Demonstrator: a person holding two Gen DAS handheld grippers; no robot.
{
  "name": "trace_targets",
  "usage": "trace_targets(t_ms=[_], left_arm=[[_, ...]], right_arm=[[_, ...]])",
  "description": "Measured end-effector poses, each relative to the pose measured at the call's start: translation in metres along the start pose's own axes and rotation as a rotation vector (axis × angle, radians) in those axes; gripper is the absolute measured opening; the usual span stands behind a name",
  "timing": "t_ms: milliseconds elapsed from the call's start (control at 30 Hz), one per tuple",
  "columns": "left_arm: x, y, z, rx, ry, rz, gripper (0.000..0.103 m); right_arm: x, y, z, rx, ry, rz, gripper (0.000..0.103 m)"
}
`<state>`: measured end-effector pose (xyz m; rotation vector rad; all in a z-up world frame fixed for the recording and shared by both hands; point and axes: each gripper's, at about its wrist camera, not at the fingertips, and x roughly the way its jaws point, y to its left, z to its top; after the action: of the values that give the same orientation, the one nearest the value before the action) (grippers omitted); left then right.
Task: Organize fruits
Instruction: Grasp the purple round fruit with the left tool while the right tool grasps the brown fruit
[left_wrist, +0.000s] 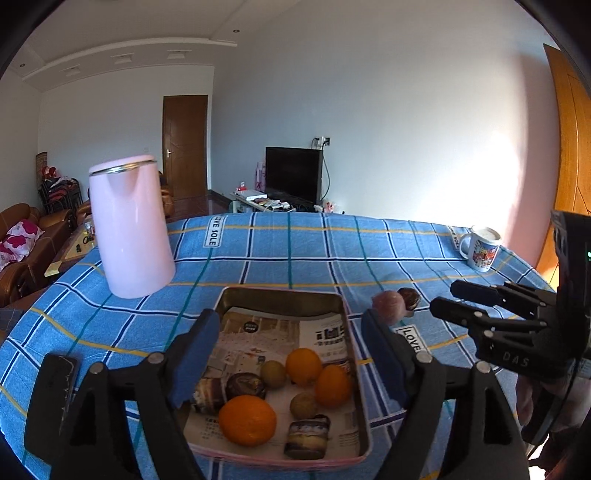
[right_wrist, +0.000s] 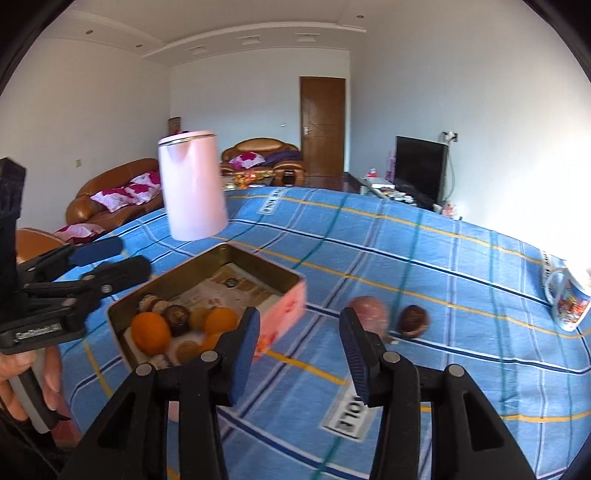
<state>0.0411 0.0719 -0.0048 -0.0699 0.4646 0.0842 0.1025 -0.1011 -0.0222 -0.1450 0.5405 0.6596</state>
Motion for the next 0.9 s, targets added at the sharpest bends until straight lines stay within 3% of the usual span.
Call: trace_targets(t_ms=[133,233,367,567,700,767,900], left_arm=[[0.018,-0.045,0.008,0.065,0.029,-0.06,0.083],[0.041,-0.075,0.009,0.102,0.095,-0.101,0.083],[0.071,-0.104,0.013,0.14,0.161,-0.102,0.083],[0.13,-0.12,0.014,0.112,0.264,-0.08,0.08],[0.157,-0.125,0.008,0.114,0.312,-0.082,0.073],[0.167,-0.125,0.006,0.097,0.332,-0.098,0.063],[0.183,-0.123,0.001,0.071,0.363,-0.119,0.06]], right_arm=[[-0.009,-0.058,0.001,0.116,0.002,-0.119,0.048],[-0.014,-0.083,-0.002,0.166,0.002,-0.156,0.05],[-0.025,-0.1,-0.005,0.183,0.008,-0.177,0.052],[-0.033,-0.114,0.0,0.231,-0.034,-0.184,0.053],[-0.029,-0.119,-0.007,0.256,-0.034,-0.183,0.055],[-0.028,-0.123,-0.01,0.267,-0.034,-0.187,0.055],[-0.023,-0.128,-0.01,0.272,-0.023,-0.197,0.056]])
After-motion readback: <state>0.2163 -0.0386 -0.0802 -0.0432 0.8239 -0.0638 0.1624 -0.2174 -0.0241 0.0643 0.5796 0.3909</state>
